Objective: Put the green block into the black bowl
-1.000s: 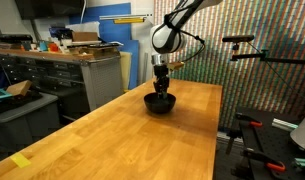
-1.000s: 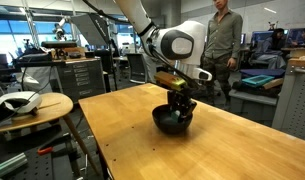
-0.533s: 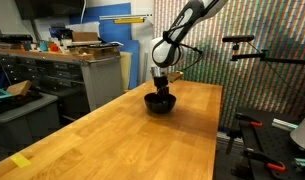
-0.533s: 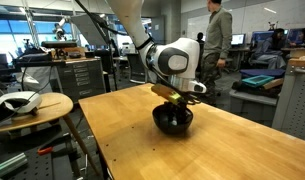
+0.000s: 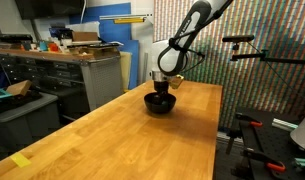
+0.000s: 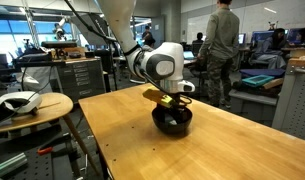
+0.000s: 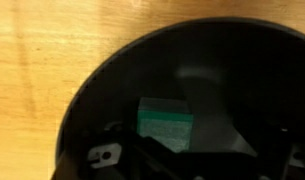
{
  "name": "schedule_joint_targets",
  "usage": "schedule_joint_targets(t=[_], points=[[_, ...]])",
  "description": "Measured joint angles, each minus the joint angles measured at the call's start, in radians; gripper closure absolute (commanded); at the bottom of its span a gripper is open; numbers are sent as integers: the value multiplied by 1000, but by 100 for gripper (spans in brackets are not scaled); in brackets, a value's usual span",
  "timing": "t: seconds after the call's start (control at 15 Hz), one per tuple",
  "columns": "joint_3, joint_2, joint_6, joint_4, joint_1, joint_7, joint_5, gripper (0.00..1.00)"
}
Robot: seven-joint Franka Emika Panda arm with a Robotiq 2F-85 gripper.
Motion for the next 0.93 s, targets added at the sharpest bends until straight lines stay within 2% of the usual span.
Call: schedule_joint_targets(t=[0.47,0.93], points=[[-36,-62,179,-136,34,23,-47,0],[-80,-171,246,-221,66,56,-70,0]])
